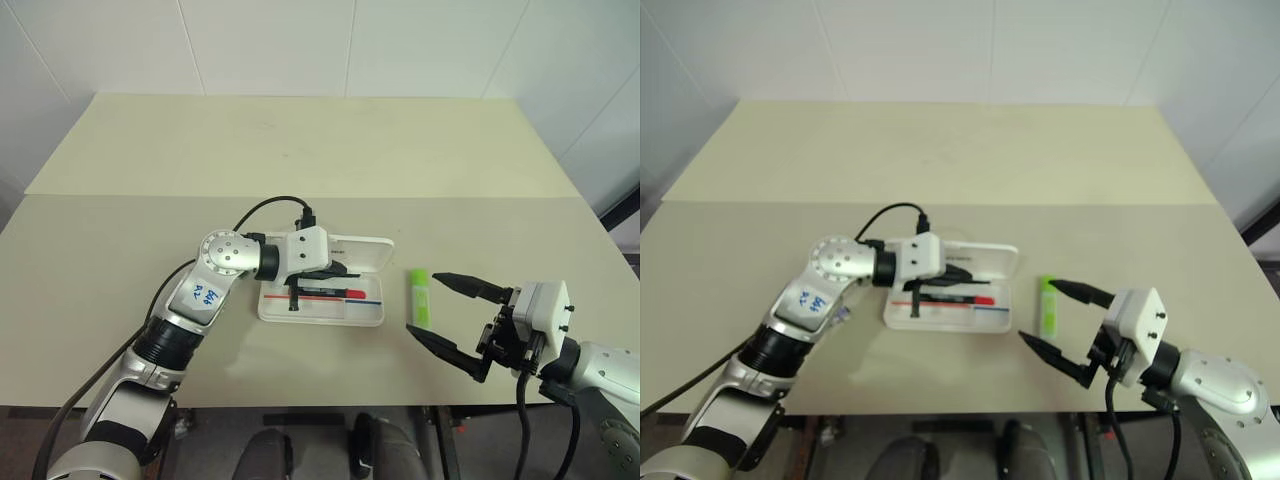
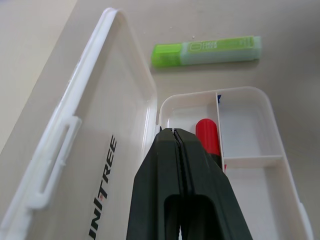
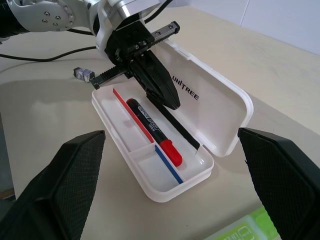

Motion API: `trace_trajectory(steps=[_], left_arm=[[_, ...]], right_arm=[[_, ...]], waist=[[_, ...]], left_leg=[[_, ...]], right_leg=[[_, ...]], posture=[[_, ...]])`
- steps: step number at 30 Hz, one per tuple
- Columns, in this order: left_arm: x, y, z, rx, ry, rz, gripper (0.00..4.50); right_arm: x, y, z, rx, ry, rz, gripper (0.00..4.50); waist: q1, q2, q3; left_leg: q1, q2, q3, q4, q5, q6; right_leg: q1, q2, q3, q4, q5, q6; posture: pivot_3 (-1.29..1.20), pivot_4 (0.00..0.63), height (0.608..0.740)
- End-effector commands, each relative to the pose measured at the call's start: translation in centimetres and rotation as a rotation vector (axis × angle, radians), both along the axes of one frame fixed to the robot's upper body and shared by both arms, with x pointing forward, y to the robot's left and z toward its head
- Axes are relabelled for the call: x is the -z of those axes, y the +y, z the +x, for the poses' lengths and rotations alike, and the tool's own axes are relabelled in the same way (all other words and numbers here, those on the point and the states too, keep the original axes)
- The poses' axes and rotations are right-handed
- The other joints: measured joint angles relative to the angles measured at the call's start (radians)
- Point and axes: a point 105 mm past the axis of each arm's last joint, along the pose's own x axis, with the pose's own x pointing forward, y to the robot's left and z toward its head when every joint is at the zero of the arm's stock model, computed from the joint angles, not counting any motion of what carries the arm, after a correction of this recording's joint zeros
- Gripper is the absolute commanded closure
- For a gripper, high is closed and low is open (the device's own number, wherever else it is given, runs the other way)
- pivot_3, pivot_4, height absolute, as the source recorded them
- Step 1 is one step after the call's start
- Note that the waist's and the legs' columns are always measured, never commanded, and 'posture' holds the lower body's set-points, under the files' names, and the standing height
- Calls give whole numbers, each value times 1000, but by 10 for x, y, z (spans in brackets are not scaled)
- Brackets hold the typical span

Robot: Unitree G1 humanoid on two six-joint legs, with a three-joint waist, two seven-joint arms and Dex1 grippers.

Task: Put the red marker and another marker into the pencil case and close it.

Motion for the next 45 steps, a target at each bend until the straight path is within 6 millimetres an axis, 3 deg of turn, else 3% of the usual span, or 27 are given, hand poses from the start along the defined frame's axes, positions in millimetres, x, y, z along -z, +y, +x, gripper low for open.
trace_trajectory(steps=[1,11,24,33,37,45], left_arm=[[-21,-5,-9,36,-41,-41,4481],[-37,2,-26,50,-16,-72,4481],[-84,19,-41,60,-76,-316,4481],[-108,34,-64,241,-6,-495,1559],[-106,47,-59,181,-15,-480,172],[-104,79,-51,109,-113,-455,53]], right_arm=[[-10,-1,-2,-7,-44,-12,0],[-15,2,1,-17,-52,-16,0],[-12,-4,3,-32,-36,-27,0],[-11,-5,6,-55,-26,-31,0],[-10,-6,7,-64,-18,-38,0],[-11,-9,8,-78,-10,-51,0]], waist=[[0,0,0],[-1,0,0],[0,0,0],[-1,0,0],[-2,0,0],[-2,0,0]], left_leg=[[0,0,0,0,0,0],[1,0,0,0,0,0],[1,0,0,0,1,0],[1,0,0,0,1,-1],[1,0,0,0,1,-1],[2,0,0,0,1,-1]], right_leg=[[0,0,0,0,0,0],[0,0,1,1,0,0],[0,0,1,1,0,0],[0,0,1,1,0,0],[1,0,1,1,0,0],[1,0,1,1,0,0]], posture=[[0,150,740],[0,150,740],[0,150,740],[0,150,740],[0,150,740],[0,150,740]])
